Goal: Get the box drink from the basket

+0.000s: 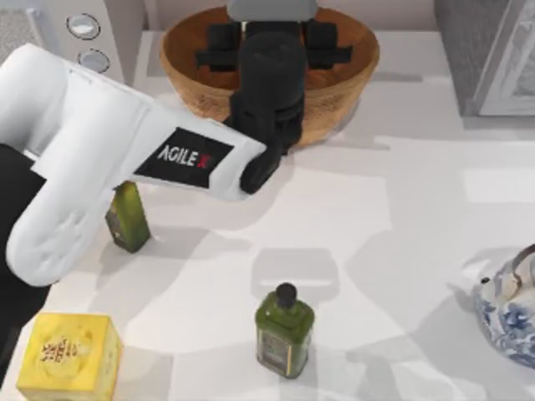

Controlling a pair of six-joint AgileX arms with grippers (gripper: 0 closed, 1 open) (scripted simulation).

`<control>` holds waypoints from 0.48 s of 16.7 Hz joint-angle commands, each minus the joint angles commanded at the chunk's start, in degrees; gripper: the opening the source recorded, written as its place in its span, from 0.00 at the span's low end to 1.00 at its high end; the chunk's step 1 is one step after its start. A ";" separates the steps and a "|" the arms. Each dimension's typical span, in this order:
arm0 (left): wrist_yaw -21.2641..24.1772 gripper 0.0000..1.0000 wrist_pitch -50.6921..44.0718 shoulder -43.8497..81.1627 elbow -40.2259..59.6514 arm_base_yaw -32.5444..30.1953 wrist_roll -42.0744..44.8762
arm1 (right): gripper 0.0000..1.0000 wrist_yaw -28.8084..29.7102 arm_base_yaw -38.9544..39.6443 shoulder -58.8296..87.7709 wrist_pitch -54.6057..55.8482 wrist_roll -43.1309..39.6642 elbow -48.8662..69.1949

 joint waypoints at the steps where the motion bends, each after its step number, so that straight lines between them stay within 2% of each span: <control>1: 0.00 0.00 0.00 0.00 0.00 0.00 0.00 | 1.00 0.00 0.00 0.00 0.00 0.00 0.00; 8: 0.00 0.00 -0.95 -1.28 0.20 -0.55 0.04 | 1.00 0.00 0.00 0.00 0.00 0.00 0.00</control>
